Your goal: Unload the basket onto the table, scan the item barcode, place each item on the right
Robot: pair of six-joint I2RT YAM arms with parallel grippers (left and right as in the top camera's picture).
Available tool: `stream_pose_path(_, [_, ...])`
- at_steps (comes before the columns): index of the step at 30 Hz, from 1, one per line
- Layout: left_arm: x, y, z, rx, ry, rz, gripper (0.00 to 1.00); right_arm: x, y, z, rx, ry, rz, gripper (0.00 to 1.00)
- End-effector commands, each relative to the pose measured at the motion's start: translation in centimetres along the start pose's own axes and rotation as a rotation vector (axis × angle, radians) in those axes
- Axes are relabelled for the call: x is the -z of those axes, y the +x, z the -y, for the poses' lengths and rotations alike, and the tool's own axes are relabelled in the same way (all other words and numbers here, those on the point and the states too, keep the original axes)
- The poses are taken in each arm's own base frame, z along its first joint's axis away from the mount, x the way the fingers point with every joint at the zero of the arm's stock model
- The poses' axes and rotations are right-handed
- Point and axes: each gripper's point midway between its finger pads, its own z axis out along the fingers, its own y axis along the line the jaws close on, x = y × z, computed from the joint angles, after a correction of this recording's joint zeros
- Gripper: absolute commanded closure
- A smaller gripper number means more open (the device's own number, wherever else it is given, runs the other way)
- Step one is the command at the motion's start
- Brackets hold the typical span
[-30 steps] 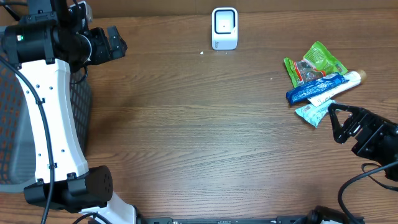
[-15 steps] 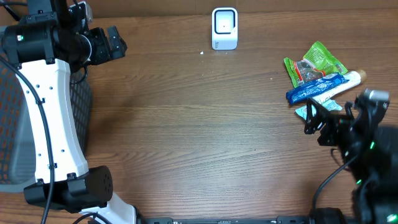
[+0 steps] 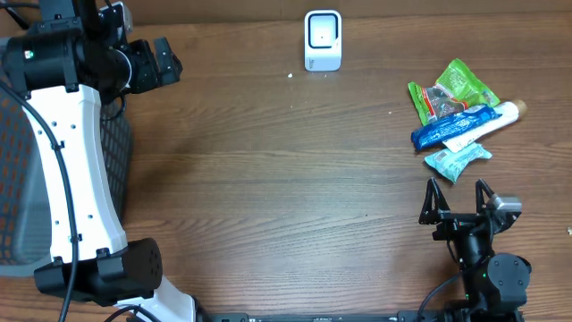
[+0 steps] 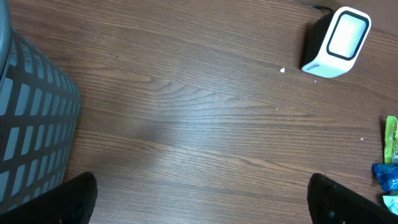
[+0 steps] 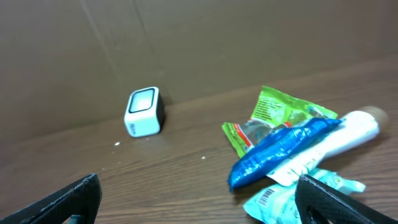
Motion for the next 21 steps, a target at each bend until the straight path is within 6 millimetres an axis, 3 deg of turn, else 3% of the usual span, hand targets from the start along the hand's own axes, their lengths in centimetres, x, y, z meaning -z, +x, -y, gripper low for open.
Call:
stream_pose_path(1, [-0.01, 0.0, 0.24, -0.014, 0.001, 0.001, 0.0, -0.26, 0.86, 0.91, 0.004, 0.037, 0.01, 0.0])
stream_pose_path(21, [-0.01, 0.0, 0.24, -0.014, 0.001, 0.001, 0.0, -0.61, 0.62, 0.76, 0.005, 0.018, 0.06, 0.0])
